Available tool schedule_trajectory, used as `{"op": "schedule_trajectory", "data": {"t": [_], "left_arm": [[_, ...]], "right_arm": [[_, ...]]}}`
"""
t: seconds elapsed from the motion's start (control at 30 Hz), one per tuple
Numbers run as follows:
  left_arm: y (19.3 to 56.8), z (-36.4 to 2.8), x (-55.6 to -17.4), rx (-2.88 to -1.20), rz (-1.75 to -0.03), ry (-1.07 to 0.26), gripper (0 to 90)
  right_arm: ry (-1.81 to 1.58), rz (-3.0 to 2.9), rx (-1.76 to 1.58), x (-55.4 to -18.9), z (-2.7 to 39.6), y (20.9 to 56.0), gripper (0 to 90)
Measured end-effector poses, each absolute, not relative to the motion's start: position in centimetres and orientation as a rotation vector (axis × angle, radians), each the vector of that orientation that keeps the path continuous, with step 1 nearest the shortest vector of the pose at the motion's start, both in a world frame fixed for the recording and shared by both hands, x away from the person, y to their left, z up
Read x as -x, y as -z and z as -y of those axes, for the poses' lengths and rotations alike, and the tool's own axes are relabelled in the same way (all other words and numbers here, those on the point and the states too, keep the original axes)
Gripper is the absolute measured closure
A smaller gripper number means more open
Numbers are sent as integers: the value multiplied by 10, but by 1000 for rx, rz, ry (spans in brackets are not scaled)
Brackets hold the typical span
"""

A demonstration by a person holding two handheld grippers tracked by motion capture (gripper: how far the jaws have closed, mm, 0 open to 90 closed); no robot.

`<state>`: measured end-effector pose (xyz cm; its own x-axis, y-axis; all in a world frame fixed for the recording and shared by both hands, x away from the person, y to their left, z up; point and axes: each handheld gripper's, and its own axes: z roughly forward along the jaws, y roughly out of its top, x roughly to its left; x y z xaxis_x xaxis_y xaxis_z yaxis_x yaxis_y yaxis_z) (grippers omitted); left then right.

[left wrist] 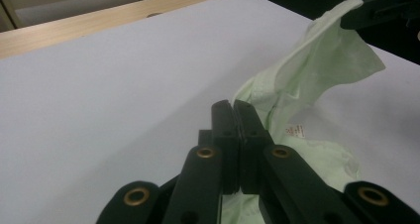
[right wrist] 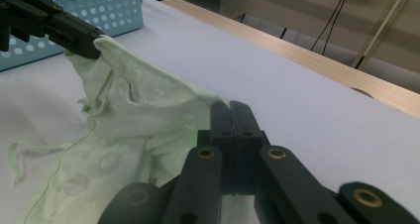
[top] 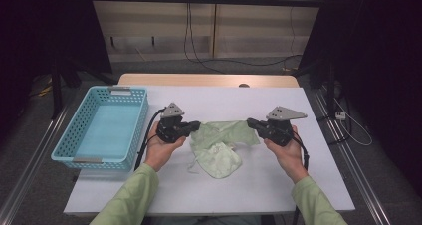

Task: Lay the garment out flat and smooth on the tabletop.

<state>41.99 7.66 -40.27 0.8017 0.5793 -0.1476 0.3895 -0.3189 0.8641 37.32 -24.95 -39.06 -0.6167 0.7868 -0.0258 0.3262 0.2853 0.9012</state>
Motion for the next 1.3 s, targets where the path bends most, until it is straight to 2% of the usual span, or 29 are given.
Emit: {"op": "schedule_trajectory", "data": {"t": [0.43,0.67,0.73,0.83,1.3], "left_arm": [[397,-58,-429,-1953,-704,-222,896],[400,-66,-440,-1937,-770,-235,895],[401,-69,-443,-1927,-808,-183,895],[402,-69,-444,-1958,-797,-243,895],[416,-75,-464,-1932,-911,-244,894]], "right_arm": [[-1263,-2048,-997,-371,265,376,900],[-1254,-2068,-1013,-393,258,387,900],[-1250,-2073,-1023,-401,255,390,900],[-1234,-2083,-1030,-413,253,393,900],[-1181,-2116,-1071,-455,238,413,892]]}}
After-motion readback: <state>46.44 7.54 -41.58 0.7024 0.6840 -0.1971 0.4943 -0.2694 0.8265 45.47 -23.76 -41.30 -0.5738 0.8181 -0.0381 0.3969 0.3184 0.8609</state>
